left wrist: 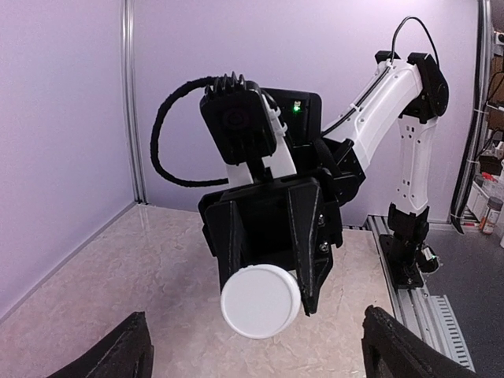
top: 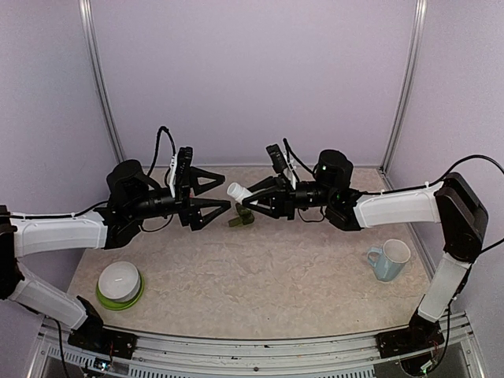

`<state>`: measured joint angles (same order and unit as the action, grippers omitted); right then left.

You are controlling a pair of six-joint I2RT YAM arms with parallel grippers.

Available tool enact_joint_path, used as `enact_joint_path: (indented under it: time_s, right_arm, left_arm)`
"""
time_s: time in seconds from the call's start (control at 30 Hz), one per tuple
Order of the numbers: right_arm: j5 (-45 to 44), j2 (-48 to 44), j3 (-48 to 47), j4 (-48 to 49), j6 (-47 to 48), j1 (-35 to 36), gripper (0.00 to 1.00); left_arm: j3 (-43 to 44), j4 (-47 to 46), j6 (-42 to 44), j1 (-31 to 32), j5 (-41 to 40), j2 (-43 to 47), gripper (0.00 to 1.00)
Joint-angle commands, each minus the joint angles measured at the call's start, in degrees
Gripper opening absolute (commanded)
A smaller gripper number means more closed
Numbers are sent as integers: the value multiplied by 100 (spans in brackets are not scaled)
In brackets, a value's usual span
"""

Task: Sort the pills into containers
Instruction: Unscrew the lid of the pill bottle from the pill bottle.

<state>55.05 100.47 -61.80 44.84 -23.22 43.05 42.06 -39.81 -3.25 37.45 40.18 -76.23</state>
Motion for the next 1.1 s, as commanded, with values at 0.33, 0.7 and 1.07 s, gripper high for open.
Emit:
enact_joint_path:
  time_s: [0.33,0.7,1.07]
  right_arm:
    - [238,52,-165,-163,141,61,5]
    - [226,87,-213,-316,233,88,5]
    - [213,89,-210,-364,279,97,5]
  left_arm:
    - [388,298,269,8,204,-235,67]
    - [464,246,240,52,243,-375,60]
    - [513,180,192,99,297,-453,45]
